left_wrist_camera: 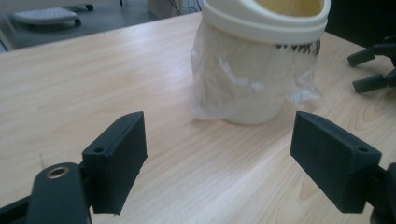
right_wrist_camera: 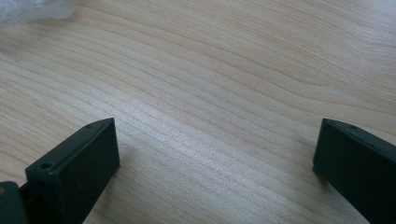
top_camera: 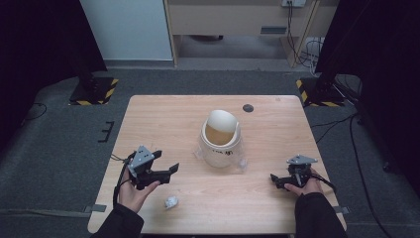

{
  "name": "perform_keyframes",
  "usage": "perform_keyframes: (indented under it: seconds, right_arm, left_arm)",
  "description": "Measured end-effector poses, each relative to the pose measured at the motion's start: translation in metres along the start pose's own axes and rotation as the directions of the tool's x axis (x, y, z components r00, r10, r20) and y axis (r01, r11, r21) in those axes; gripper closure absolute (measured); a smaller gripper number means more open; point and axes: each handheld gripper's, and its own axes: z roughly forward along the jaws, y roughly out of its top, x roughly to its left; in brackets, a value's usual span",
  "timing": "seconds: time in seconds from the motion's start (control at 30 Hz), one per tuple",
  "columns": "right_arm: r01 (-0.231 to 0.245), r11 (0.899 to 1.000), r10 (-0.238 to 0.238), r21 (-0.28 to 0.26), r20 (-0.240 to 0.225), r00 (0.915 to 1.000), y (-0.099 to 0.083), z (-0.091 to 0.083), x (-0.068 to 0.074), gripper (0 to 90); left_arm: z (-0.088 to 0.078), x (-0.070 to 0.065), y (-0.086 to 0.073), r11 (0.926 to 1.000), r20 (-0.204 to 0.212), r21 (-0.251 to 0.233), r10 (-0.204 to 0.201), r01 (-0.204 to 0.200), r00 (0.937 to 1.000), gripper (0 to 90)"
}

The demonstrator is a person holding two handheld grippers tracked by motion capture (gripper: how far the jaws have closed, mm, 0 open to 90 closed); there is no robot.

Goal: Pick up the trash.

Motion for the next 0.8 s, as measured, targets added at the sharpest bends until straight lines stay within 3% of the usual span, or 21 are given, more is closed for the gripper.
perform_keyframes:
  seconds: [0.23, 0.4, 0.5, 0.53, 0.57, 0.7, 0.8]
  right_arm:
    - [0.001, 1.000, -0.001, 0.000, 0.000, 1.0000, 0.000, 0.000, 0.000, 0.6]
    - [0.006, 1.000, -0.006, 0.002, -0.004, 1.0000, 0.000, 0.000, 0.000, 0.6]
    - [0.002, 1.000, -0.002, 0.000, -0.003, 1.0000, 0.000, 0.000, 0.001, 0.6]
    - [0.002, 1.000, -0.002, 0.000, -0.004, 1.0000, 0.000, 0.000, 0.001, 0.6]
    - [0.002, 1.000, -0.002, 0.000, -0.004, 1.0000, 0.000, 0.000, 0.001, 0.6]
    - [0.000, 1.000, 0.000, 0.000, -0.004, 1.0000, 0.000, 0.000, 0.001, 0.6]
    - [0.000, 1.000, 0.000, 0.000, -0.004, 1.0000, 0.000, 0.000, 0.001, 0.6]
  left_arm:
    - [-0.010, 0.001, -0.025, 0.9983, 0.013, 0.054, -0.021, 0.020, 0.9997, 19.1]
    - [-0.012, -0.005, -0.037, 0.9932, 0.031, 0.116, 0.008, -0.012, 0.9995, 21.0]
    - [-0.009, -0.010, -0.042, 0.9853, 0.057, 0.167, 0.027, -0.036, 0.9980, 21.3]
    - [-0.006, -0.011, -0.046, 0.9764, 0.066, 0.209, 0.041, -0.054, 0.9969, 21.3]
    - [-0.006, -0.011, -0.046, 0.9764, 0.066, 0.209, 0.041, -0.054, 0.9969, 21.3]
    - [-0.002, -0.014, -0.053, 0.9614, 0.088, 0.267, 0.042, -0.064, 0.9953, 21.9]
    - [0.001, -0.017, -0.054, 0.9554, 0.110, 0.287, 0.038, -0.068, 0.9933, 23.2]
